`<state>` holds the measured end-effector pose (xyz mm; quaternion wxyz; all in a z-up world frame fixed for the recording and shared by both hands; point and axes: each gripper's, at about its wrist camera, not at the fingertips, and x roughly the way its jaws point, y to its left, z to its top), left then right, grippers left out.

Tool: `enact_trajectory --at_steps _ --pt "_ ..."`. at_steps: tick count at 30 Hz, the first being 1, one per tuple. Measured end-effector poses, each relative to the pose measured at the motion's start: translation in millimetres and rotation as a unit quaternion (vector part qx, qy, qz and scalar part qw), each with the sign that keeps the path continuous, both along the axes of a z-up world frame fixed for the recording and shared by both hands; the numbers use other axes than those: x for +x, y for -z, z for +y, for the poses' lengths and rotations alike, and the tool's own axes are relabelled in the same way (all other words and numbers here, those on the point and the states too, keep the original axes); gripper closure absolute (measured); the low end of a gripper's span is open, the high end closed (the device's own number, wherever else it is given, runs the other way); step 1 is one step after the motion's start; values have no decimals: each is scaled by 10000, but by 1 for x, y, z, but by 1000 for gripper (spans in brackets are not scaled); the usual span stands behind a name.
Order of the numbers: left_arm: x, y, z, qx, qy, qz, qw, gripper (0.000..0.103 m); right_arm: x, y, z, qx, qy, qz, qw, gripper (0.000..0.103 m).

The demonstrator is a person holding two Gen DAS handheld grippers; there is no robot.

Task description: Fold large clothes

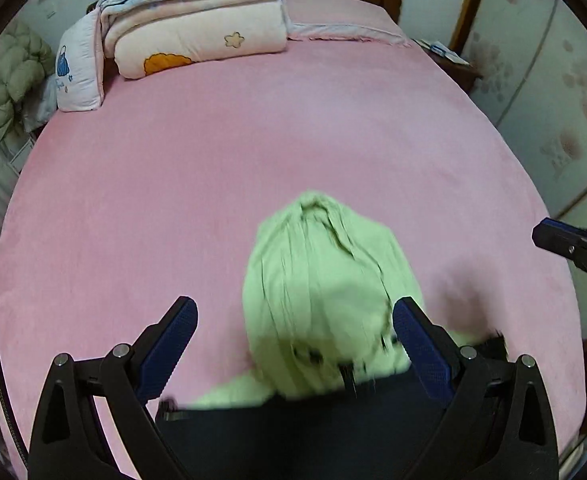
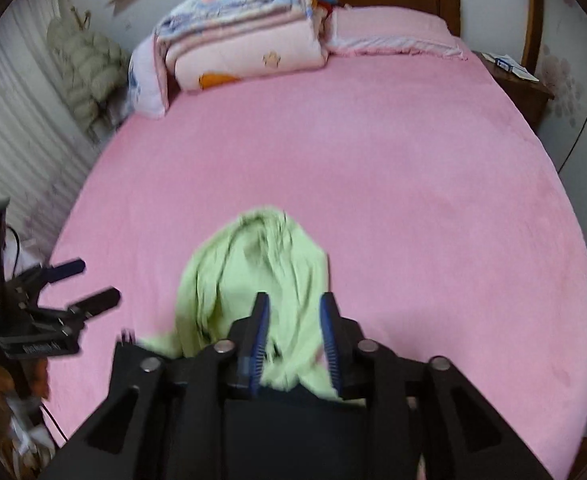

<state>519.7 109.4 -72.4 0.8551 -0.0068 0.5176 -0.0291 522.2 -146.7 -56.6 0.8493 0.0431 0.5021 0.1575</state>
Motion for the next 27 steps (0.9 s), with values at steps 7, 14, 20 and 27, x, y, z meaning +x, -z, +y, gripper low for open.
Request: enact_trajectory --at_steps 7,14,20,27 --pt "54 100 33 230 -628 150 9977 5 62 93 2 468 559 435 9964 67" --pt "76 181 64 155 -1076 738 9913 5 93 178 7 313 778 1031 9911 67" --pt "84 217 71 -106 -1176 939 9886 5 107 221 16 231 822 1269 9882 67" --pt "84 223 77 -919 -1158 960 9843 97 107 249 31 228 651 1396 9878 94"
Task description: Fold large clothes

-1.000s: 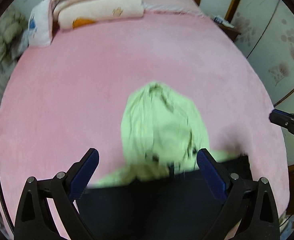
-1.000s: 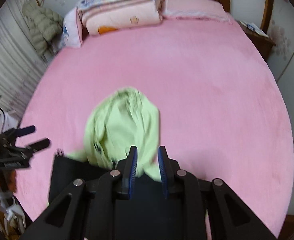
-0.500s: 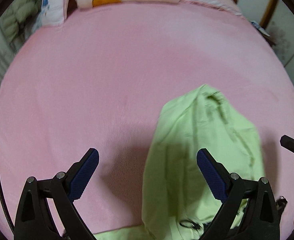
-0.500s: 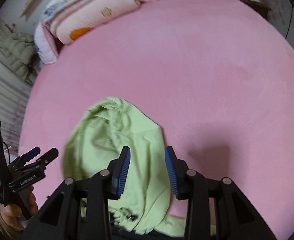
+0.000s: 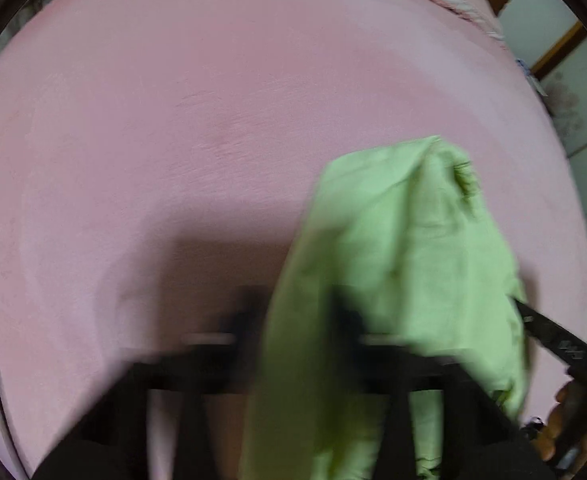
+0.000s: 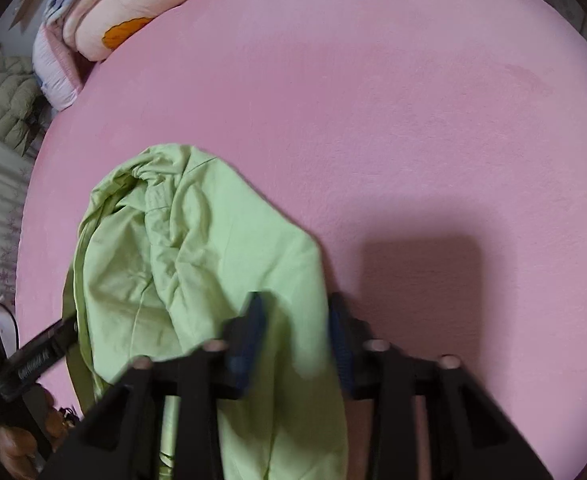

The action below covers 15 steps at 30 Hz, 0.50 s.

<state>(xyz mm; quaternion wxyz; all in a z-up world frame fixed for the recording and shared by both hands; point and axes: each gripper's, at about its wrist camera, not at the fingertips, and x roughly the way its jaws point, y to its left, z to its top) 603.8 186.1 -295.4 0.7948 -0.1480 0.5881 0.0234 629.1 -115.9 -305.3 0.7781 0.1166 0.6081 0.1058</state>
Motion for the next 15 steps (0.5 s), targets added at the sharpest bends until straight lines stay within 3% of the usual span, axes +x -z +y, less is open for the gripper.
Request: enact_trajectory --at_steps 1,3,5,8,10,11,12,13,14,15 --pt "-2 -6 -4 124 45 -66 9999 98 -2 -3 3 -83 -108 -78 9999 100" --pt "-7 -20 -10 303 240 -335 9987 99 -12 -24 5 -157 -226 -486 9984 100" --pt "-27 -48 -11 198 381 -874 9953 99 -27 -53 0 70 -246 -984 9948 101" --pt "-91 -97 4 -184 398 -1988 9791 99 -86 -111 -17 523 -358 -2058 9765 101" --pt "-143 -117 13 -318 501 -2471 9672 97 -150 -143 -34 690 -493 -2779 9569 101" --pt "-174 -121 17 -320 573 -2554 9646 86 -179 -149 -42 690 -526 -2968 9510 100" --pt "-202 -118 20 -237 649 -2548 9645 63 -205 -149 -50 609 -552 -3020 9498 98" --pt "-234 -112 24 11 717 -2423 9675 50 -234 -142 -59 441 -541 -2916 9540 84" --pt "-257 -102 27 240 749 -2247 9712 33 -259 -129 -67 207 -466 -2689 9618 59" --pt "-277 -90 30 422 737 -1994 9762 32 -273 -118 -72 50 -388 -2454 9686 48"
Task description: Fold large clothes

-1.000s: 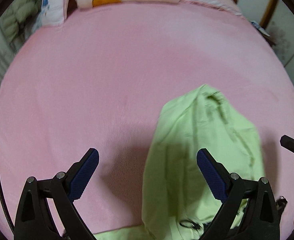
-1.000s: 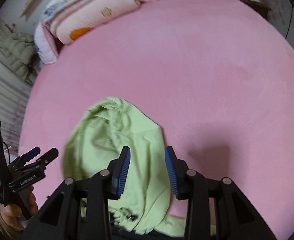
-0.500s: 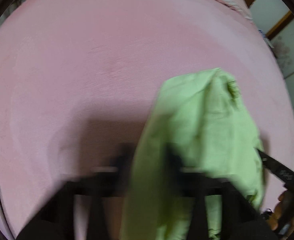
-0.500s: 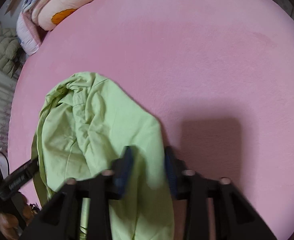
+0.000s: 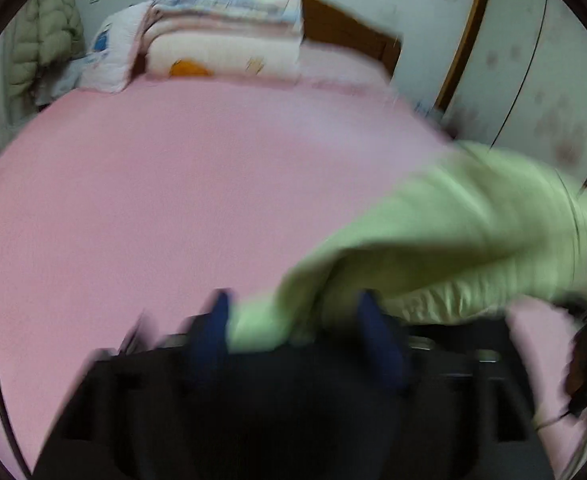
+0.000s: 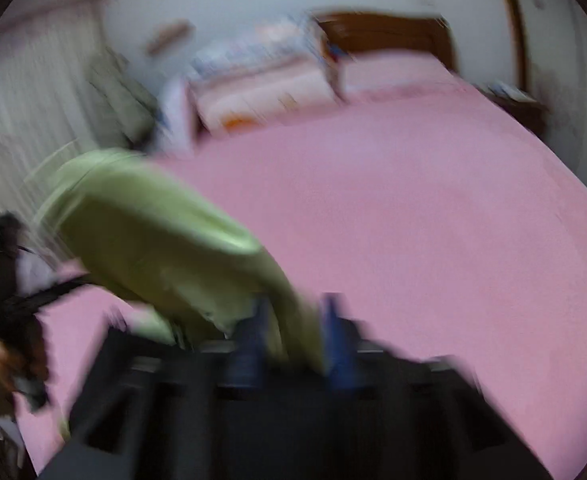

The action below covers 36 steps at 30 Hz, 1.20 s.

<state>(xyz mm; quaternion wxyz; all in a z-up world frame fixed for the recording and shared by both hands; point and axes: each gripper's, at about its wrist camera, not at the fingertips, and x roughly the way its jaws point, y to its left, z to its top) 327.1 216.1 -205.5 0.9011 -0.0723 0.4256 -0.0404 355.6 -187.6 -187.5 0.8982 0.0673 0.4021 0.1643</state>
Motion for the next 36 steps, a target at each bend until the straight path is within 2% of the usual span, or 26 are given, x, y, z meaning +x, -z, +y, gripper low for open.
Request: enact_trajectory --at_steps 1,2,3,4,5,7,10,13,16,21,23,25,26,28,31,33,36 --pt "-24 18 6 87 -57 444 9990 32 -19 17 -8 -81 140 335 9993 43" --pt "-39 30 15 60 -117 792 9968 32 -36 32 -16 -75 249 670 9974 43" --pt "-54 43 22 -1 -247 1145 9931 32 -54 54 -26 -5 408 1235 9915 43" --pt "-70 56 29 -167 -440 1486 9878 33 -65 65 -36 56 525 1556 9864 43" --pt "-87 67 35 -423 -613 1743 9819 32 -78 77 -44 173 709 1928 9785 43" --pt "-107 74 44 -769 -897 1921 9742 33 -96 84 -51 406 885 2148 9718 43" --pt "-123 68 40 -1109 -1056 1780 9721 32 -106 77 -51 567 900 2162 9705 43" --pt "-116 59 33 -1482 -1060 1618 9698 32 -106 62 -40 693 749 2075 9729 43" --pt "-100 52 18 -2009 -959 1485 9635 32 -97 53 -25 841 553 1999 9746 43" --pt "-91 67 -2 -2548 -771 1546 9514 33 -76 61 6 855 327 2145 9724 43" --pt "-93 76 -15 -2620 -638 1582 9499 33 -73 71 12 862 335 2321 9683 43" --pt "-92 83 -27 -2644 -494 1697 9481 46 -72 83 18 964 312 2573 9610 43" --pt "-94 88 -33 -2732 -415 1783 9444 54 -73 86 19 1079 278 2645 9579 43" --pt "-97 91 -40 -2823 -395 1816 9412 54 -83 88 16 1425 221 2653 9533 43" --pt "-100 98 -47 -3065 -443 1766 9343 54 -103 86 11 1732 130 2448 9539 45" --pt "-102 107 -50 -3183 -515 1747 9303 54 -111 88 11 1723 101 2351 9565 48" --pt "-107 111 -48 -3184 -614 1738 9299 54 -112 95 19 1586 47 2353 9589 59"
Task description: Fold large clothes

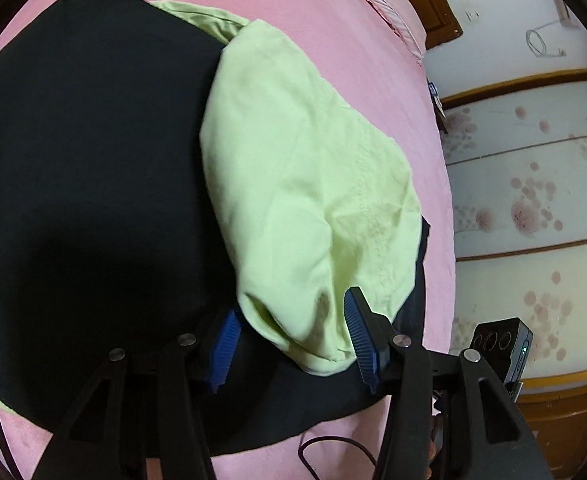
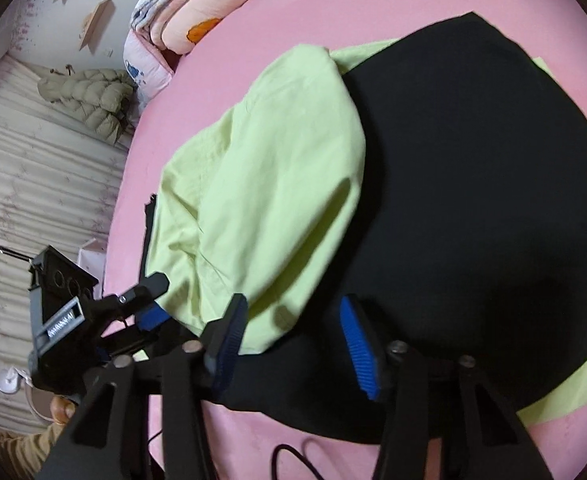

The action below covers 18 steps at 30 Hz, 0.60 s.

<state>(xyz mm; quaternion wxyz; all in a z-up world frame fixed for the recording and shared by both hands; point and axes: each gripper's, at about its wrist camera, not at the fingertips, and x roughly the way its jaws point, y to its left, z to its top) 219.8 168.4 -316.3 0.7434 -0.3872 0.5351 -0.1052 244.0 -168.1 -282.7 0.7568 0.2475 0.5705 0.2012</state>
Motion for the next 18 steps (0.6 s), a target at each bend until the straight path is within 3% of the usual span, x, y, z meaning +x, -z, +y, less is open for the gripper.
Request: enact_trajectory --at_steps 1,3,4,5,7,10,14,18 --pt "2 2 0 -10 -31 13 10000 56 2 2 3 -24 -37 -22 10000 65" --pt "7 8 2 -41 -32 85 10000 80 6 3 12 -46 -160 -80 9998 81" --pt "0 7 9 43 -2 132 9999 87 8 3 17 -59 -247 -88 9996 96" --pt "-1 4 10 178 51 150 9997 89 10 2 20 -110 -302 -102 9994 99" --pt "-3 -5 7 251 147 120 9995 91 7 -5 22 -168 -338 -141 9992 101" --pt "-14 -26 14 285 247 -16 9993 92 -9 -22 13 186 -188 -128 9996 101" --pt "-24 3 9 661 526 441 9954 92 -34 -9 11 -31 -218 84 9997 102" --pt "-24 16 12 610 389 526 9960 90 -36 17 12 -208 6 341 9992 101"
